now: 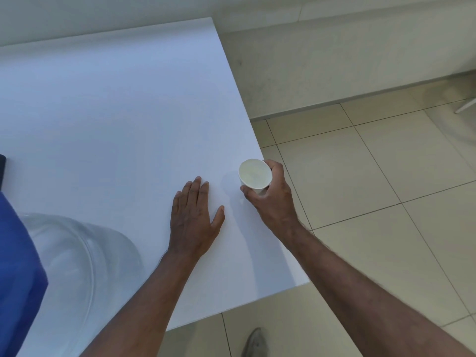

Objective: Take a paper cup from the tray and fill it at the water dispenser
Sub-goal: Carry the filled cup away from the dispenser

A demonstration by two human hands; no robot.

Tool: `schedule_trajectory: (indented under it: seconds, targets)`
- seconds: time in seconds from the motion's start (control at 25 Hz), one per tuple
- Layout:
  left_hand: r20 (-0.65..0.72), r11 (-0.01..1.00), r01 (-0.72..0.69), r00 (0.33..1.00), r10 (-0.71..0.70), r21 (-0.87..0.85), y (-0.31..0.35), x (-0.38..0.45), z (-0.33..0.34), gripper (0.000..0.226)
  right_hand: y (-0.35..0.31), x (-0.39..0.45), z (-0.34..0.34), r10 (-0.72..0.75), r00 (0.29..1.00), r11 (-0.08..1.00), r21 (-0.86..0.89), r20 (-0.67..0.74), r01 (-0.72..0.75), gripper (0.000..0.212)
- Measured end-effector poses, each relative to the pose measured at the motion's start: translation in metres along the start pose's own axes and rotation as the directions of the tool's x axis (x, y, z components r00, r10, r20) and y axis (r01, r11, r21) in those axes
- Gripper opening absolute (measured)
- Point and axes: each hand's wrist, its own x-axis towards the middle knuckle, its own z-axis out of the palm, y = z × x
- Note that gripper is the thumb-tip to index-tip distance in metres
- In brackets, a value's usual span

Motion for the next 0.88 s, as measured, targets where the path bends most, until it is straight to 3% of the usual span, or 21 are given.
schedule_trajectory:
  seconds: [0.76, 0.88]
  targets:
    - [-0.009, 1.000, -0.011, 1.000, 0.011, -0.004, -0.0014, -0.0022, 0.0005, 0.068, 0.0008, 0.0016, -0.0002, -0.026, 1.000, 1.000, -0.012, -0.002, 0.026, 0.067]
    - [0.001, 1.000, -0.011, 1.000, 0.011, 0.015, -0.0014, -0.0018, 0.0024, 0.069, 0.0012, 0.0006, -0.0009, -0.022, 0.999, 0.999, -0.030, 0.028, 0.023, 0.076]
